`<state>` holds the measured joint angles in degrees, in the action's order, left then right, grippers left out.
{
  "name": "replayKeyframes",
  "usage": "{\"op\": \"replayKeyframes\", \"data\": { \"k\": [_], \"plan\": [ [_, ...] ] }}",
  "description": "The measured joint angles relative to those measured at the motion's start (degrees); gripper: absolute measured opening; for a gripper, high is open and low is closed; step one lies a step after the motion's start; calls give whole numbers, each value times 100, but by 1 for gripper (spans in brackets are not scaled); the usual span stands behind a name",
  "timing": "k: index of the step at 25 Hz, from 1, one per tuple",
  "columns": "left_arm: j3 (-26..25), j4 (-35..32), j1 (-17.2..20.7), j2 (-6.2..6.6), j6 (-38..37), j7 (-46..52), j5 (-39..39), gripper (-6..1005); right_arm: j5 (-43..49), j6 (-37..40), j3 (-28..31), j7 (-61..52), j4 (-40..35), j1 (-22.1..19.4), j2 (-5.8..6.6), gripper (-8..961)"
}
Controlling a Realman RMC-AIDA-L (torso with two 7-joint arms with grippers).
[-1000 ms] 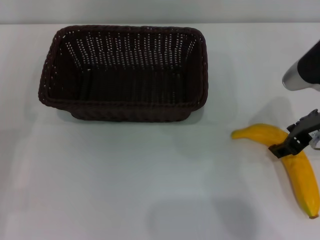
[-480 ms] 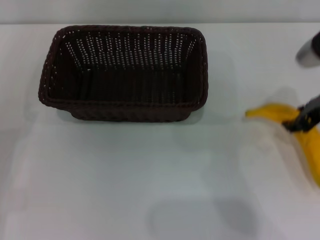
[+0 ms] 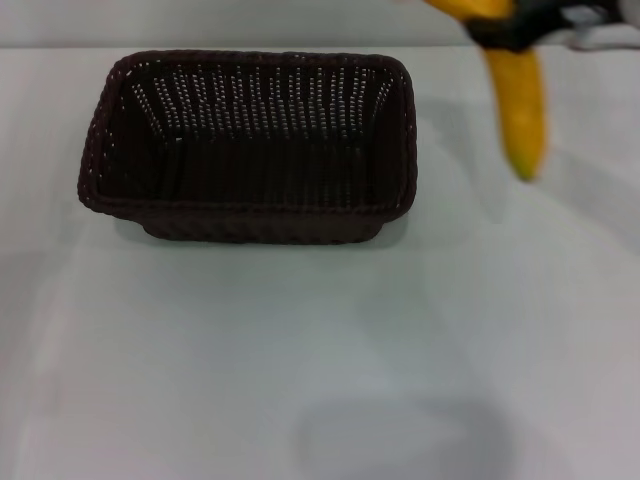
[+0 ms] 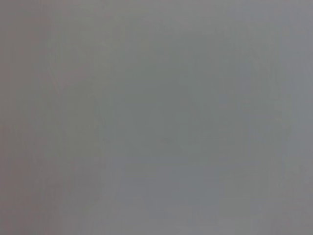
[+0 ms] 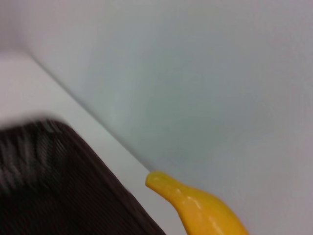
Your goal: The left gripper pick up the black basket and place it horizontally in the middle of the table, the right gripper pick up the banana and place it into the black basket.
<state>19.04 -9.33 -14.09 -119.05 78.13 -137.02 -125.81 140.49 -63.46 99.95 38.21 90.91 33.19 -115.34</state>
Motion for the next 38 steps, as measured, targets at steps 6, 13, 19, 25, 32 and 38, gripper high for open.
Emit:
{"op": "replayKeyframes", "data": {
  "k": [6, 13, 19, 25, 32, 38],
  "plan": [
    [15, 2, -27, -5, -6, -1, 101, 879, -1949, 726, -437, 1297, -1039, 515, -15, 487],
    [13, 53, 32, -13, 34, -1, 115, 879, -3553, 1316, -1044, 2852, -2638, 1201, -46, 491],
    [12, 54, 37, -13, 69, -1, 124, 880, -3944, 1992, -1397, 3238, -3120, 1404, -51, 495],
    [12, 54, 38, -13, 83, -1, 152, 879, -3908, 2039, -1525, 3245, -3146, 1378, -38, 498],
    [12, 55, 23, -13, 90, -2, 154, 879, -4303, 2070, -1079, 3487, -2839, 779, -40, 749],
    [12, 55, 13, -13, 114, -6, 153, 880, -7145, 1331, -30, 5010, -3227, -387, -16, 881]
  ]
}}
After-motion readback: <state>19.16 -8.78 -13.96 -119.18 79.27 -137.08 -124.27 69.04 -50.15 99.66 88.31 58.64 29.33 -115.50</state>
